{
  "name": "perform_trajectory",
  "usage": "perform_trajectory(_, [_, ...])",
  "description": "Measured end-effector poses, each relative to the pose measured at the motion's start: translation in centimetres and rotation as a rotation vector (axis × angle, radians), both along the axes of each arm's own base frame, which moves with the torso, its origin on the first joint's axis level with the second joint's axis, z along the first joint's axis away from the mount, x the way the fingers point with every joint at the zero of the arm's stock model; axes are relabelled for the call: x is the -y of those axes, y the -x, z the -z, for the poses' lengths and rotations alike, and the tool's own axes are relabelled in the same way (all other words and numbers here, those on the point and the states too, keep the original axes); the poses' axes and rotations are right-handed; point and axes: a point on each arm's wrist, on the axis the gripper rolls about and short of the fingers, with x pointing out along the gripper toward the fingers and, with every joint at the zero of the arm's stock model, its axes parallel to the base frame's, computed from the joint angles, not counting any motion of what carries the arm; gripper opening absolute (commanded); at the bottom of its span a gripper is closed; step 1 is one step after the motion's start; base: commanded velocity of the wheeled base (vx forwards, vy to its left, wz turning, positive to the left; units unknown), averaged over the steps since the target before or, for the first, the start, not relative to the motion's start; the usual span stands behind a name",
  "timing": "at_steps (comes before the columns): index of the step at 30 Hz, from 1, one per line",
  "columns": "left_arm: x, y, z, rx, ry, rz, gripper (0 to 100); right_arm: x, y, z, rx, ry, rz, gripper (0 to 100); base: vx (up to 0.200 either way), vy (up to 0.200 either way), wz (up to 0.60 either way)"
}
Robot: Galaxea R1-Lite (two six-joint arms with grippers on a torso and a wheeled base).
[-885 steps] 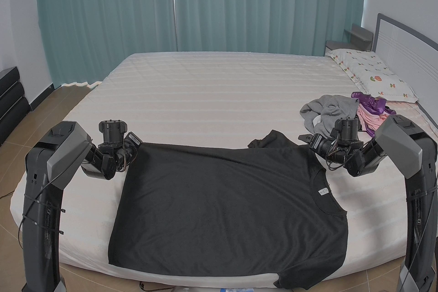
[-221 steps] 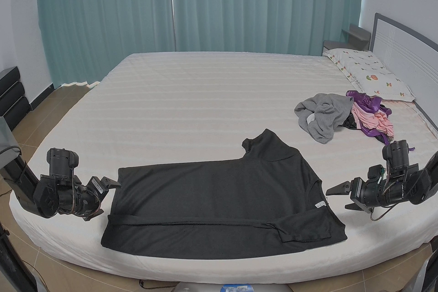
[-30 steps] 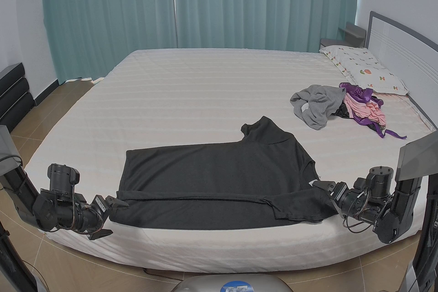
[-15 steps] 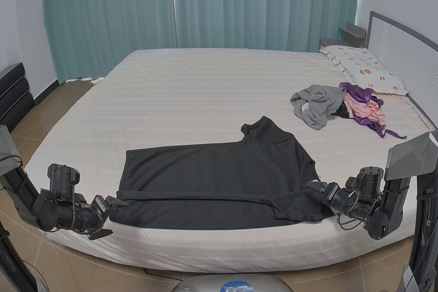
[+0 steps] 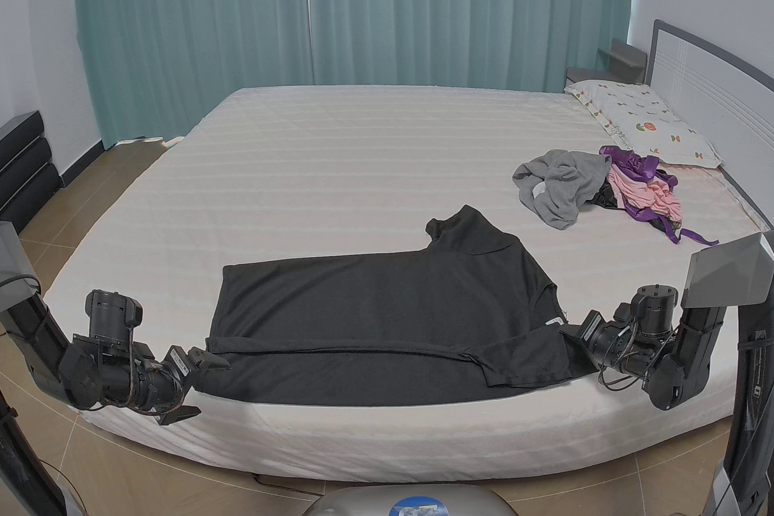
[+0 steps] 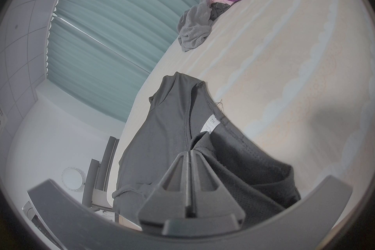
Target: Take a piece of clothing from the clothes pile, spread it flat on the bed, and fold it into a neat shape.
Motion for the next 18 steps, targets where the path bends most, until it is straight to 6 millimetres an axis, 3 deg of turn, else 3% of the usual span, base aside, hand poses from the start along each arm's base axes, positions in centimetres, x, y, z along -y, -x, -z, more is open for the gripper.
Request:
perform_trajectory(11, [0.0,-0.1,-0.1,0.004,0.001,-0.001,100,0.4,-0.5,-0.2,0.022,-0.003,0.016,0,0.0,0.0,0.0])
perform_trajectory(18, [0.0,-1.3,-0.6,0.043,0.006,-0.007,100,0.8,-0.6,-0.2,0.022,-0.003,0.027,0,0.0,0.0,0.0])
